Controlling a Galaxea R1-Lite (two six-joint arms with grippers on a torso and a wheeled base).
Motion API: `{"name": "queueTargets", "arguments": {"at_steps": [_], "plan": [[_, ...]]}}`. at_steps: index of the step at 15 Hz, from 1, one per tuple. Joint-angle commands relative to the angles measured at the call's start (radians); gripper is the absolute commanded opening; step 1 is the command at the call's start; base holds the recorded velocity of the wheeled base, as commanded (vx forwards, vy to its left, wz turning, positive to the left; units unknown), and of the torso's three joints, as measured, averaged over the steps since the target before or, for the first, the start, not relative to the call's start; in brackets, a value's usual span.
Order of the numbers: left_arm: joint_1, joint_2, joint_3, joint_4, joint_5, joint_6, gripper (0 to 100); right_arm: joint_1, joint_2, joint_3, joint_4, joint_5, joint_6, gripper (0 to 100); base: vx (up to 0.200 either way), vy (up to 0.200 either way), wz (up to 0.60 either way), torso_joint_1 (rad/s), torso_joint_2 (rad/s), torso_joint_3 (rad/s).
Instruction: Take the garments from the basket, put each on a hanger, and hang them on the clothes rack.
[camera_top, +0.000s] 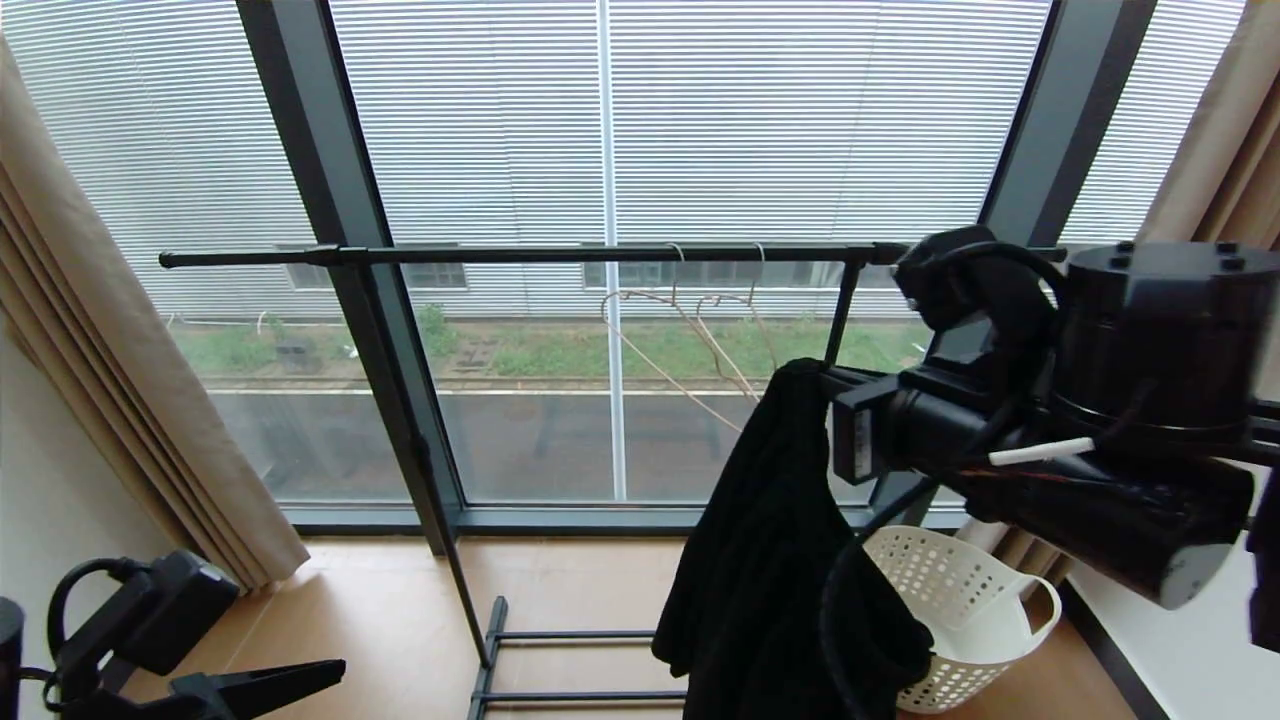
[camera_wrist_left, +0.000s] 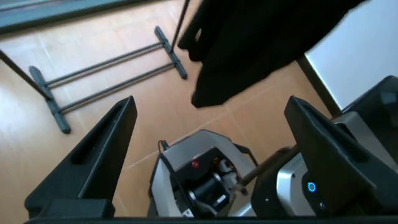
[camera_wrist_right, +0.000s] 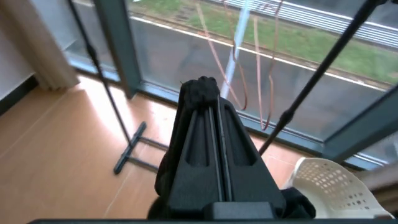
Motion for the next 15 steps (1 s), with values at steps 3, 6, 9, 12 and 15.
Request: {"name": "queueTargets", "arguments": {"at_steps": [3,6,9,12,15], "plan": [[-0.04,0.124,-0.099,-0.009,0.004,-0.058,100,0.081,0.208,-0.215,0.013,-0.179,0.011,0,0.0,0.0,0.0,0.0,0.0,0.0],[-0.121,0.188,-0.156,-0.009,0.09,-0.098,100,0.102,0.283,-0.359,0.074,-0.251,0.011,0,0.0,0.0,0.0,0.0,0.0,0.0],[-0.201,0.256,-0.18,-0.032,0.196,-0.142,100,0.114,0.309,-0.402,0.102,-0.251,0.011,0,0.0,0.0,0.0,0.0,0.0,0.0],[-0.268,0.308,-0.197,-0.08,0.263,-0.217,100,0.118,0.332,-0.453,0.102,-0.251,0.01,0,0.0,0.0,0.0,0.0,0.0,0.0],[-0.296,0.391,-0.26,-0.11,0.296,-0.249,100,0.157,0.35,-0.463,0.1,-0.253,0.011,0,0.0,0.0,0.0,0.0,0.0,0.0]]}}
